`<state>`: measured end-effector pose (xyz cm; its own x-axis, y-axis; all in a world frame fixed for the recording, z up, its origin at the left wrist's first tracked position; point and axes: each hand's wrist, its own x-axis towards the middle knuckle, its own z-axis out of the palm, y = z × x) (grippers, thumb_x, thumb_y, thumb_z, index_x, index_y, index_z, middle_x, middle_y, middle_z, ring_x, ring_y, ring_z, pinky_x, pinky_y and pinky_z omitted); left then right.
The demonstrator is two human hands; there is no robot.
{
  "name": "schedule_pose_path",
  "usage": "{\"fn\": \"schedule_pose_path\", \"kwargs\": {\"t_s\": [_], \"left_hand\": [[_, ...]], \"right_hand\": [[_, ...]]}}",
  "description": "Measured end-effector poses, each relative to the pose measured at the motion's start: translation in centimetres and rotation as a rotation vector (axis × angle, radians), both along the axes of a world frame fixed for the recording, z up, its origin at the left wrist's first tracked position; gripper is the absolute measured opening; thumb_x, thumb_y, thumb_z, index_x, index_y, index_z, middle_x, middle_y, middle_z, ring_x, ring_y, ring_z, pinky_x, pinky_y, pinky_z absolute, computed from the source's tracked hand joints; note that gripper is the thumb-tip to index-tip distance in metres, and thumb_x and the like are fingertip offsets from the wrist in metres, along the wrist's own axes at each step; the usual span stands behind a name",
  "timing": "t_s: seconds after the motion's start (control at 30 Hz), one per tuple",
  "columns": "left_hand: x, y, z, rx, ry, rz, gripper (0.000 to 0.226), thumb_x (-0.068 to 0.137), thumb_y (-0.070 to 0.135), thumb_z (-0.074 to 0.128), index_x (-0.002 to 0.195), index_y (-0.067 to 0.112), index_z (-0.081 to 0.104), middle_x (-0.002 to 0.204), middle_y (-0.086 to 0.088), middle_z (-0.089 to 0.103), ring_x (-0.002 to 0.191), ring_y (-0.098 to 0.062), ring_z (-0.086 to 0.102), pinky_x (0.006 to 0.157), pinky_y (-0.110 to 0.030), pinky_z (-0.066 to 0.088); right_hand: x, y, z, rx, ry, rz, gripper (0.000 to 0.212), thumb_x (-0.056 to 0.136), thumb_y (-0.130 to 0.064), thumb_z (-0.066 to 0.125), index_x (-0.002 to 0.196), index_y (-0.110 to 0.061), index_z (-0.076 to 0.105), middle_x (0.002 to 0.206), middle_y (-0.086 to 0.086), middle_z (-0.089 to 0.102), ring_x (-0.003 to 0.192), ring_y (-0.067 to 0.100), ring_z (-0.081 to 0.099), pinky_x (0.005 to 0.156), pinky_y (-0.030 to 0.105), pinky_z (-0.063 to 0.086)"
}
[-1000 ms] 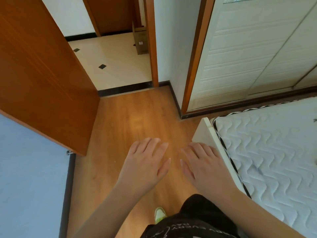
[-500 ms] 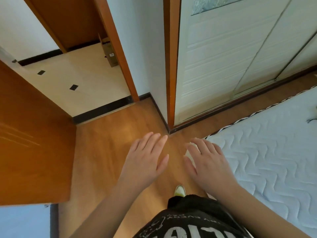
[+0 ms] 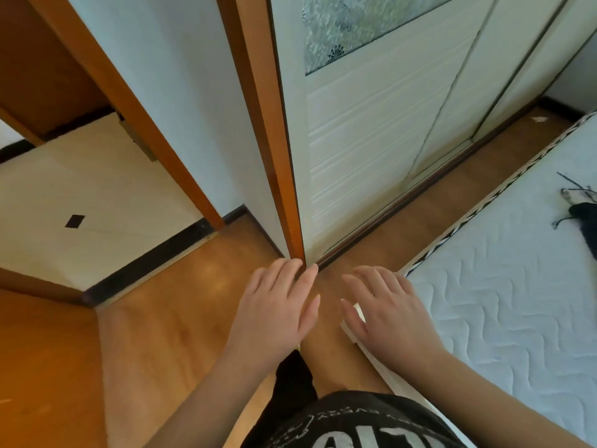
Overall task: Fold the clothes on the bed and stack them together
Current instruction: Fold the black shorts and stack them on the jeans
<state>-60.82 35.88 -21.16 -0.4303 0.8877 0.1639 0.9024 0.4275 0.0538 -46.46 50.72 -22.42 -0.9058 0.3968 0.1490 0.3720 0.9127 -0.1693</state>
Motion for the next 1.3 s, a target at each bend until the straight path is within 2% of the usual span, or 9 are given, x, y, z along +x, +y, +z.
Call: {"fn": "schedule_pose_path", "kwargs": {"t_s": [0.17, 0.37, 0.57, 0.77, 0.9, 1.0, 1.07, 1.3], "left_hand": [[-7.8, 4.1, -0.8, -0.019, 0.011, -0.114, 0.048, 0.097, 0.049, 0.038, 0.133, 0.022, 0.057, 0.129, -0.003, 0.062, 0.122, -0.023, 0.056, 0.100, -0.038, 0.046], [-14.3, 9.5, 0.6, -0.031, 0.015, -0.277, 0.052, 0.097, 0.047, 0.032, 0.135, 0.020, 0.054, 0.133, -0.006, 0.060, 0.125, -0.027, 0.054, 0.102, -0.043, 0.045], [-16.3, 16.3, 2.2, -0.101, -0.009, -0.423, 0.054, 0.103, 0.046, 0.024, 0.140, 0.017, 0.052, 0.139, -0.009, 0.056, 0.132, -0.029, 0.050, 0.106, -0.046, 0.042], [-16.7, 24.5, 1.9, -0.153, -0.034, -0.490, 0.061, 0.098, 0.049, 0.017, 0.141, 0.019, 0.050, 0.144, -0.008, 0.052, 0.136, -0.029, 0.045, 0.109, -0.045, 0.038], [-15.4, 32.0, 0.7, -0.140, -0.077, -0.513, 0.060, 0.100, 0.051, 0.016, 0.146, 0.023, 0.041, 0.149, -0.004, 0.044, 0.141, -0.026, 0.037, 0.115, -0.042, 0.030], [-14.2, 38.8, -0.4, -0.092, -0.082, -0.551, 0.053, 0.100, 0.049, 0.028, 0.141, 0.021, 0.049, 0.142, -0.004, 0.052, 0.136, -0.025, 0.045, 0.110, -0.042, 0.037], [-13.1, 43.2, -0.9, -0.097, -0.081, -0.576, 0.051, 0.099, 0.048, 0.036, 0.138, 0.020, 0.052, 0.138, -0.004, 0.055, 0.133, -0.026, 0.049, 0.108, -0.042, 0.039], [-7.6, 57.2, 0.4, -0.081, -0.082, -0.674, 0.052, 0.100, 0.047, 0.034, 0.140, 0.019, 0.049, 0.143, -0.006, 0.052, 0.137, -0.027, 0.042, 0.112, -0.044, 0.033]], "right_hand": [[-6.7, 2.7, 0.4, 0.034, -0.038, -0.064, 0.034, 0.093, -0.038, 0.057, 0.119, -0.018, 0.066, 0.119, 0.004, 0.065, 0.113, 0.024, 0.061, 0.095, 0.041, 0.051], [-11.8, 5.8, 1.6, 0.064, -0.003, -0.230, 0.042, 0.097, -0.041, 0.039, 0.119, -0.017, 0.066, 0.121, 0.003, 0.063, 0.114, 0.023, 0.059, 0.095, 0.040, 0.050], [-12.9, 8.8, 2.0, 0.066, 0.036, -0.404, 0.037, 0.093, -0.038, 0.046, 0.117, -0.017, 0.065, 0.118, 0.002, 0.063, 0.111, 0.022, 0.059, 0.092, 0.038, 0.048], [-12.5, 14.4, 1.1, 0.070, 0.024, -0.564, 0.038, 0.094, -0.038, 0.045, 0.118, -0.016, 0.065, 0.121, 0.002, 0.062, 0.113, 0.021, 0.058, 0.094, 0.037, 0.046], [-11.4, 20.7, 0.3, 0.035, -0.021, -0.702, 0.040, 0.099, -0.043, 0.039, 0.124, -0.020, 0.060, 0.128, 0.001, 0.058, 0.121, 0.020, 0.053, 0.101, 0.037, 0.043], [-9.8, 26.7, -0.2, -0.005, -0.015, -0.843, 0.042, 0.099, -0.043, 0.035, 0.127, -0.021, 0.057, 0.132, 0.000, 0.055, 0.125, 0.021, 0.049, 0.104, 0.039, 0.040], [-8.8, 30.6, -0.3, -0.023, -0.020, -0.890, 0.042, 0.098, -0.042, 0.039, 0.127, -0.019, 0.058, 0.134, 0.002, 0.055, 0.127, 0.022, 0.048, 0.105, 0.040, 0.039], [-3.8, 41.6, 1.1, -0.060, -0.090, -0.982, 0.042, 0.095, -0.041, 0.044, 0.126, -0.018, 0.060, 0.132, 0.004, 0.058, 0.125, 0.027, 0.053, 0.104, 0.045, 0.042]]}}
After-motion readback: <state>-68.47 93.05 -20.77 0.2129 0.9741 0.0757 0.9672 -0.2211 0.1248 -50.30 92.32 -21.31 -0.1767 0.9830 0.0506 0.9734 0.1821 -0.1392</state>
